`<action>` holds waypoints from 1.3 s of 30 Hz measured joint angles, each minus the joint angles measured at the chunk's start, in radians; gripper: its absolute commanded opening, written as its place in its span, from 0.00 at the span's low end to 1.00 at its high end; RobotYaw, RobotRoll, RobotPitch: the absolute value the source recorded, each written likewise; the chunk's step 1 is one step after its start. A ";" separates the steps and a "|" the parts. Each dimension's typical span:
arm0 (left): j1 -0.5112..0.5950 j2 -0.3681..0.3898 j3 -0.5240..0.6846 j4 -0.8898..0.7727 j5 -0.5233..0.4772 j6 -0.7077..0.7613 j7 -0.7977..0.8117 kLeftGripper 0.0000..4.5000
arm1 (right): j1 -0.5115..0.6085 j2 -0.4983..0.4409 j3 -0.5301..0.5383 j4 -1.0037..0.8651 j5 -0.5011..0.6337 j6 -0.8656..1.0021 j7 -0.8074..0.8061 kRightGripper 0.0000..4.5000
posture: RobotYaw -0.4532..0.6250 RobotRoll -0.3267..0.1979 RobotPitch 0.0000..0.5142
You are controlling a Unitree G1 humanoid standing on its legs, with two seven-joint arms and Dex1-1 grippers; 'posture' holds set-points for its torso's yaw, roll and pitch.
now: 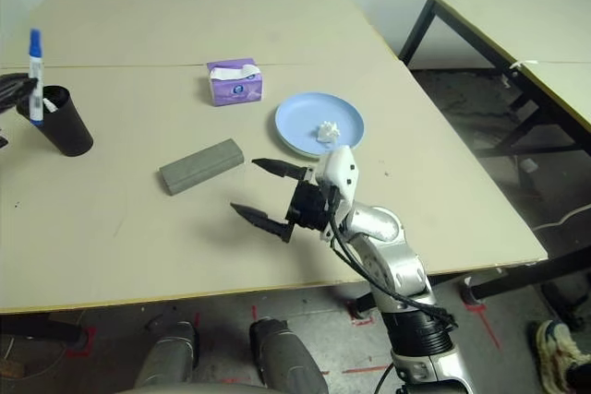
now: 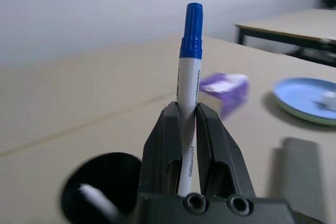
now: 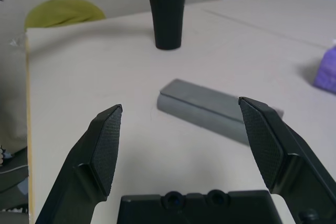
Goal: Organize and tidy the items on the table.
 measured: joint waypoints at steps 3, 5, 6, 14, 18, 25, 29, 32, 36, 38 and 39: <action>-0.002 -0.014 -0.001 -0.006 0.001 -0.048 0.044 0.06 | 0.000 -0.001 0.000 0.004 -0.001 0.000 0.000 1.00 | 0.40 0.62 0.24; -0.018 -0.018 -0.005 -0.001 0.008 -0.080 0.071 0.06 | 0.003 -0.001 0.001 0.003 -0.001 0.000 0.002 1.00 | 0.40 0.62 0.24; -0.029 -0.019 -0.008 0.008 0.011 -0.095 0.081 0.06 | 0.006 0.000 0.002 0.002 -0.001 0.000 0.002 1.00 | 0.39 0.62 0.24; -0.204 -0.030 -0.071 0.244 0.108 -0.270 0.202 0.06 | 0.031 0.001 0.012 -0.012 -0.001 0.000 0.003 1.00 | 0.38 0.62 0.24; -0.280 -0.033 -0.102 0.390 0.163 -0.354 0.263 0.06 | 0.037 -0.001 0.011 -0.020 -0.001 0.000 0.001 1.00 | 0.37 0.62 0.24; -0.328 -0.079 -0.138 0.571 0.208 -0.449 0.337 0.06 | 0.051 -0.003 0.011 -0.053 -0.001 0.001 -0.002 1.00 | 0.35 0.62 0.26; -0.327 -0.102 -0.150 0.627 0.218 -0.482 0.355 0.06 | 0.063 -0.004 0.011 -0.069 0.000 0.005 -0.008 1.00 | 0.34 0.62 0.27; -0.327 -0.105 -0.155 0.650 0.230 -0.492 0.360 0.06 | 0.068 -0.010 0.011 -0.083 0.001 0.010 -0.010 1.00 | 0.34 0.62 0.27; -0.326 -0.105 -0.166 0.664 0.233 -0.494 0.366 0.06 | 0.069 -0.014 0.011 -0.086 0.003 0.013 -0.011 1.00 | 0.35 0.62 0.27; -0.321 -0.105 -0.167 0.665 0.233 -0.494 0.368 0.06 | 0.069 -0.014 0.011 -0.086 0.003 0.013 -0.011 1.00 | 0.35 0.62 0.28; -0.317 -0.105 -0.167 0.665 0.233 -0.494 0.368 0.06 | 0.068 -0.014 0.011 -0.086 0.003 0.013 -0.011 1.00 | 0.35 0.62 0.28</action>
